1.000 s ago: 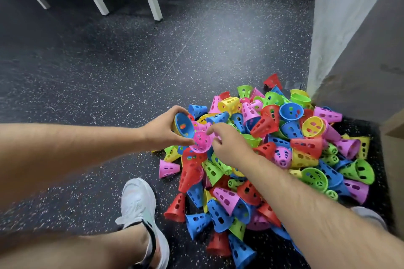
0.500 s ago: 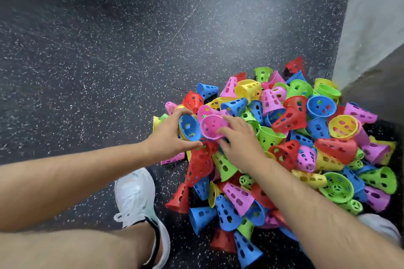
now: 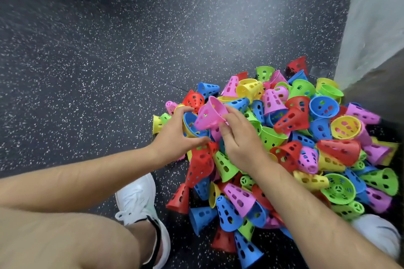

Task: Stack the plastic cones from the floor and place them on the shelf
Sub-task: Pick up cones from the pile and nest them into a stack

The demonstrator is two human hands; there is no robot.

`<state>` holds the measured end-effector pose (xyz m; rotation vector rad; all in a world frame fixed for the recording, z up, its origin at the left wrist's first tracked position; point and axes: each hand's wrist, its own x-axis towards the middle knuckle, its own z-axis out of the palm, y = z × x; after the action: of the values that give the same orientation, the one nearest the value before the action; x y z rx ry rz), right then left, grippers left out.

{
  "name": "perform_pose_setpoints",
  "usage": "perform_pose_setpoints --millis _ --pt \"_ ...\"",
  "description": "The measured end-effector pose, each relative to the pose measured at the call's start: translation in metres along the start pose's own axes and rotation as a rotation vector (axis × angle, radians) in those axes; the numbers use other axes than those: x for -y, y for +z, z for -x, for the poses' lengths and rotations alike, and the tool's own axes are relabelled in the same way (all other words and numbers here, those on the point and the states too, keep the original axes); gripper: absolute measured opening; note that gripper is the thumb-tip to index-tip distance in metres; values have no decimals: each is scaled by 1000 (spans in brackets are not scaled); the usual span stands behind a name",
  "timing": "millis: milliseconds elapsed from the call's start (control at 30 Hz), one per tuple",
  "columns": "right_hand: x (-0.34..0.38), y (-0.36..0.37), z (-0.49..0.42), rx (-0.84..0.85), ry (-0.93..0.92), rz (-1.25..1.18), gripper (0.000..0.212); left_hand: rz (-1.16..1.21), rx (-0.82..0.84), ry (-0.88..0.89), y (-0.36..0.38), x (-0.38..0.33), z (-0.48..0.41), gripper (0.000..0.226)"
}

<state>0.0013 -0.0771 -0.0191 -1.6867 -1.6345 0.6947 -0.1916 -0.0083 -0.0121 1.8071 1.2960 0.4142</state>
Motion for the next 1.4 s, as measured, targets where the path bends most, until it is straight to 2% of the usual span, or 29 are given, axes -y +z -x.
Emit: perform_pose_setpoints --millis 167,300,367,500,600,767,900,1100,1267,1400 --pt "14 9 5 68 -30 13 30 143 -5 18 -2 4 6 82" --pt "21 18 6 208 7 -31 51 151 -20 2 -5 2 13 82" --pt "19 20 5 217 44 -64 56 127 -22 -14 -4 6 18 82" --pt "11 17 5 223 95 84 46 139 -48 -106 3 23 28 80" --pt "7 19 9 281 -2 167 36 160 -77 -167 8 35 34 81" --pt "0 28 12 401 -9 319 46 187 -30 -180 10 36 40 79" --pt "3 30 9 392 12 311 55 176 -16 -147 9 34 41 74" --pt "2 27 4 373 1 333 57 229 -39 -167 6 38 40 79" --pt "-5 19 -3 252 -18 329 33 227 -62 -165 -1 34 41 79" --pt "-5 14 -6 42 -65 254 21 230 -73 -173 -2 34 43 79"
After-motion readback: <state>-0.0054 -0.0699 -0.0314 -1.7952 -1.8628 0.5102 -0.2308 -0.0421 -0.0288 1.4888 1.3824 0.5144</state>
